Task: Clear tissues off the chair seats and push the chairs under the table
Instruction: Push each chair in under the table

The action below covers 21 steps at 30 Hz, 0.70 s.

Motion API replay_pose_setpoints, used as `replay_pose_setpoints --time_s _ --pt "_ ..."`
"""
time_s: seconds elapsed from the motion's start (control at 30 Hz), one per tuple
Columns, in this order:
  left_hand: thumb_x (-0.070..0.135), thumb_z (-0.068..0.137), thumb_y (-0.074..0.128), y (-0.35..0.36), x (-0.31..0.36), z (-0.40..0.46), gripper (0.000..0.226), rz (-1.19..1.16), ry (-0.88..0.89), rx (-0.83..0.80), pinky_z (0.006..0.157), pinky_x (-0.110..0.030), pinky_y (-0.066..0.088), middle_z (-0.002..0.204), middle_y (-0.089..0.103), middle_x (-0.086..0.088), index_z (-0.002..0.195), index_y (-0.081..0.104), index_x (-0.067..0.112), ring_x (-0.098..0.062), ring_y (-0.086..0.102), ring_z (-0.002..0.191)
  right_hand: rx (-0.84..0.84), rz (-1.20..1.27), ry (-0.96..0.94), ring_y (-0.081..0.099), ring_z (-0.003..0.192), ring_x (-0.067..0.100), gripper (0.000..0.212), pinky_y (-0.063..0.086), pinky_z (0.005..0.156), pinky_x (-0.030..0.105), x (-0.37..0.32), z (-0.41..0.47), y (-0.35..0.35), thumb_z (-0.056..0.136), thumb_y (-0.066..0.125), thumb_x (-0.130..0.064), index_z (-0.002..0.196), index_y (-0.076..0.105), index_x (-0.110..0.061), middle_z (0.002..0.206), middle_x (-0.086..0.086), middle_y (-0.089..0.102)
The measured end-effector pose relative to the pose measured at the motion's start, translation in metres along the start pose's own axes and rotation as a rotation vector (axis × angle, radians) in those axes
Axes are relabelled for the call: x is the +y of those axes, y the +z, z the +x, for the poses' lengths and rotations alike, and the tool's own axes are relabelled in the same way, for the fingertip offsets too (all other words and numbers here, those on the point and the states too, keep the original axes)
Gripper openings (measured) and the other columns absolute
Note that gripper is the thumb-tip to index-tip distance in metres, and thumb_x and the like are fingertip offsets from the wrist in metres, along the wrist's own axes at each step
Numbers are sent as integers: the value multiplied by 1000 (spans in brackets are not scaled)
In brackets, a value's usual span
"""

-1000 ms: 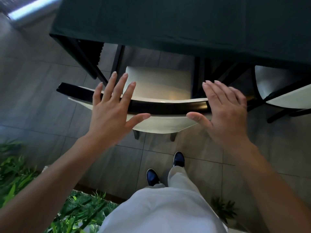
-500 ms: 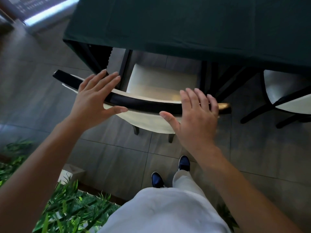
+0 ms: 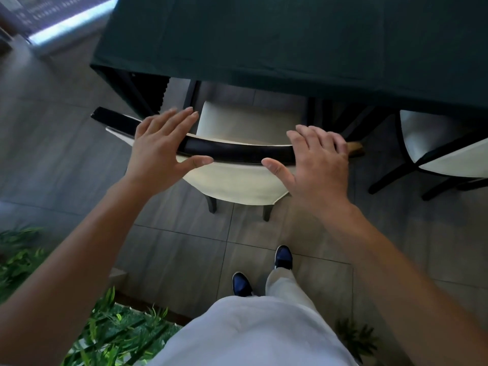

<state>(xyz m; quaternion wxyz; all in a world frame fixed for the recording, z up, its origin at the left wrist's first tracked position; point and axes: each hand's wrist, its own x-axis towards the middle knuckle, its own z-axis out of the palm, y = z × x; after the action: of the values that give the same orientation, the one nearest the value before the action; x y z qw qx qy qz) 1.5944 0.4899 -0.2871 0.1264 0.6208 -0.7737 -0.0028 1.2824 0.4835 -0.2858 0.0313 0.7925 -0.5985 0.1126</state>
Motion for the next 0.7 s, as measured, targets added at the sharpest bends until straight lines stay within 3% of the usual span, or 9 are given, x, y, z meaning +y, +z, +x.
replay_pose_setpoints --time_s 0.1,0.27,0.37,0.47,0.7 --pt "83 89 31 0 7 0 91 37 0 2 117 -45 22 163 36 4 158 34 24 -27 43 141 27 13 -12 48 137 27 83 28 114 47 5 -1 1 94 25 -80 135 60 -16 144 3 57" --pt "83 91 26 3 34 4 91 53 -26 0 116 -47 24 163 37 -2 156 37 21 -30 41 141 119 33 -70 51 133 22 75 28 111 43 33 2 6 96 33 -78 132 63 -19 139 -1 62" --pt "85 90 21 12 64 13 93 75 -70 -22 118 -46 23 165 33 -2 158 34 23 -28 35 147 195 41 -108 53 130 22 73 31 107 44 68 9 10 96 34 -78 131 64 -20 136 -2 64" --pt "84 91 22 19 83 25 91 68 -82 -44 121 -47 19 167 28 -2 158 32 25 -28 23 154 163 45 -102 53 130 23 74 31 107 45 91 16 5 95 35 -77 134 62 -20 138 0 63" --pt "85 90 24 16 50 37 87 47 -38 -57 123 -45 13 170 20 0 159 29 32 -26 12 157 115 40 16 44 138 26 77 22 121 47 60 17 8 98 28 -76 144 53 -19 148 3 53"
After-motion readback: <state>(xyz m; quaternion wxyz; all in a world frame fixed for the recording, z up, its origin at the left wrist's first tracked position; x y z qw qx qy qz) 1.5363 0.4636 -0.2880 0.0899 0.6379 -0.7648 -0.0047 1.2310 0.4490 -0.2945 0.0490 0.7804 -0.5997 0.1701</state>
